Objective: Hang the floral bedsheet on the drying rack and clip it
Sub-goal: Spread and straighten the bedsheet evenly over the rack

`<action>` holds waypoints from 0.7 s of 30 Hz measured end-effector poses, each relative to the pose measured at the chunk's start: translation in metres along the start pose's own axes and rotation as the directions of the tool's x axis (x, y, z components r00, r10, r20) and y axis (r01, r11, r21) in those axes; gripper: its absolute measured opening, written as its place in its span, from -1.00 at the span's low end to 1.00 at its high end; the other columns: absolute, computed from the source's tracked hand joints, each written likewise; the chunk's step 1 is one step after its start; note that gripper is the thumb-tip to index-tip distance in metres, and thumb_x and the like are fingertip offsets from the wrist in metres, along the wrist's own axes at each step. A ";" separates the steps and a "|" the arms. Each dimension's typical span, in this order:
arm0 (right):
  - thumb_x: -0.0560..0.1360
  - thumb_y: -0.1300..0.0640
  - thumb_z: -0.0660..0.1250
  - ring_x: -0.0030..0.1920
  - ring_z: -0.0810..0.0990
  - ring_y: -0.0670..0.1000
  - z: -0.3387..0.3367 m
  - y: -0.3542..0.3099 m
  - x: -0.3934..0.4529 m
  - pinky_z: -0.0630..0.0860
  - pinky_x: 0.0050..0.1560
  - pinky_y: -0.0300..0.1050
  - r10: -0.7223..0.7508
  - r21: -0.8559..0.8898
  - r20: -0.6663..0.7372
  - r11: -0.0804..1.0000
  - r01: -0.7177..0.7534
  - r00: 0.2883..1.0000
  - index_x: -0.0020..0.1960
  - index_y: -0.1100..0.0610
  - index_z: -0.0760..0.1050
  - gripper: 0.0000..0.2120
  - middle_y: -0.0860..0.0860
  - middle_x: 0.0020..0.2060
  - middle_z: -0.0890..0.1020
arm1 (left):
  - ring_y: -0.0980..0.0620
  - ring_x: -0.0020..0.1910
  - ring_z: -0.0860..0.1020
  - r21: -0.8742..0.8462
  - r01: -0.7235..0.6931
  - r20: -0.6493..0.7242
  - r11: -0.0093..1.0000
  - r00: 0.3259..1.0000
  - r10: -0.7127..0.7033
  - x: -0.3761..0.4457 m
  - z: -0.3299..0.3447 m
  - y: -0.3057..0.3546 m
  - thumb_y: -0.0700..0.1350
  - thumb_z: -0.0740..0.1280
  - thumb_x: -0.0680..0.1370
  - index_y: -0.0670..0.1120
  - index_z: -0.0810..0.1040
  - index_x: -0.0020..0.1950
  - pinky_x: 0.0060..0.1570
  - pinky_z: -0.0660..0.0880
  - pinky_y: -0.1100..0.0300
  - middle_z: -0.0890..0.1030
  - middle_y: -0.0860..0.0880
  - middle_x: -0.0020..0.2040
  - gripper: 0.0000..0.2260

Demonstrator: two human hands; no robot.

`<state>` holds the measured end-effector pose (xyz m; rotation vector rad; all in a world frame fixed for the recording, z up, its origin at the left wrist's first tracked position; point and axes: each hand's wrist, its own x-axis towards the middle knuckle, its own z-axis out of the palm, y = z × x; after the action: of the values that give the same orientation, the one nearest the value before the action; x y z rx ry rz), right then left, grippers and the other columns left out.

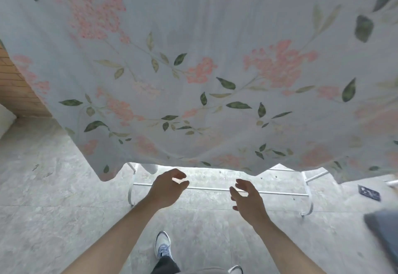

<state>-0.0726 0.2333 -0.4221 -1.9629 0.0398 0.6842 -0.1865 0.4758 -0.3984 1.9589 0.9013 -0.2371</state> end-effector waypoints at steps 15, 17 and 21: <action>0.58 0.08 0.42 -0.05 0.73 0.04 -0.221 0.058 0.030 0.70 -0.11 0.00 0.078 0.154 -0.111 0.986 -0.060 0.991 0.29 0.01 0.50 -0.70 -0.03 0.16 0.62 | 0.19 -0.10 0.65 -0.030 -0.153 0.100 0.988 0.983 0.155 -0.036 0.168 0.169 0.04 0.46 0.56 0.14 0.62 0.10 -0.10 0.52 0.24 0.65 0.23 0.06 -0.86; 0.59 0.09 0.42 -0.03 0.72 0.06 -0.233 0.056 0.040 0.69 -0.11 0.00 0.093 0.195 -0.127 0.979 -0.067 0.988 0.30 0.03 0.50 -0.70 -0.03 0.15 0.63 | 0.11 -0.08 0.67 -0.025 -0.183 0.116 0.983 0.976 0.184 -0.027 0.173 0.187 0.02 0.46 0.56 0.12 0.61 0.10 -0.12 0.54 0.22 0.67 0.16 0.05 -0.86; 0.58 0.11 0.43 -0.05 0.72 0.08 -0.257 0.055 0.058 0.70 -0.10 0.05 0.143 0.261 -0.196 0.961 -0.089 0.970 0.28 0.04 0.51 -0.71 -0.01 0.13 0.65 | 0.09 0.00 0.64 0.022 -0.248 0.149 0.969 0.959 0.242 0.006 0.184 0.226 0.02 0.47 0.55 0.12 0.61 0.11 0.06 0.55 0.18 0.64 0.19 0.06 -0.84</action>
<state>0.0733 0.0068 -0.4111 -1.7899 0.3602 0.5134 0.0051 0.2624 -0.3492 2.0403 0.5569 -0.2514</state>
